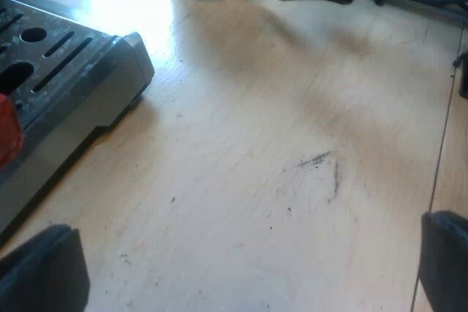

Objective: Place mug into machine

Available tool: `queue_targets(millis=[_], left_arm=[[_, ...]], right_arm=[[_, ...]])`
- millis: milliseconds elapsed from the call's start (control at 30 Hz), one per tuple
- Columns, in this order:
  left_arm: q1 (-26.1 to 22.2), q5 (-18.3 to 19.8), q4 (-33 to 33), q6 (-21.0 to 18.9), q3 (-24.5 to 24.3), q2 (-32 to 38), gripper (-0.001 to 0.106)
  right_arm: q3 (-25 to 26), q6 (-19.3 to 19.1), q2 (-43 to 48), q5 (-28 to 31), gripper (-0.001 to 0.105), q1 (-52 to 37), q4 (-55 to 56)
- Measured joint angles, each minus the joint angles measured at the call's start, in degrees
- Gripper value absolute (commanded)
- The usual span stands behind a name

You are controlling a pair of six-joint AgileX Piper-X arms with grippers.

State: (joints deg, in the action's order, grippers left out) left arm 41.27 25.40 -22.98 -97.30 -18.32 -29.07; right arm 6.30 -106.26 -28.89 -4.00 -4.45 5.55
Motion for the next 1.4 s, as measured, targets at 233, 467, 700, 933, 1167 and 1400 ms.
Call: queue_targets(millis=[233,467,700,933,1167,1400], left_arm=[[0.0,0.0,0.5,0.0,0.9,0.0,0.095],[0.0,0.0,0.6,0.0,0.9,0.0,0.095],[0.0,0.0,0.7,0.0,0.9,0.0,0.095],[0.0,0.0,0.7,0.0,0.9,0.0,0.095],[0.0,0.0,0.7,0.0,0.9,0.0,0.095],[0.0,-3.8,1.6,0.0,4.5,0.0,0.095]], right_arm=[[0.0,1.3,-10.8,1.7,0.077,0.0,-12.8],[0.0,3.0,-22.0,1.9,0.075,0.0,-25.4],[0.0,4.3,-25.4,2.1,0.049,0.0,-29.5],[0.0,4.3,-25.4,3.1,0.000,0.0,-29.8],[0.2,4.7,-23.3,1.2,0.000,0.0,-28.6],[1.3,4.1,-13.6,0.6,0.000,0.0,-17.2]])
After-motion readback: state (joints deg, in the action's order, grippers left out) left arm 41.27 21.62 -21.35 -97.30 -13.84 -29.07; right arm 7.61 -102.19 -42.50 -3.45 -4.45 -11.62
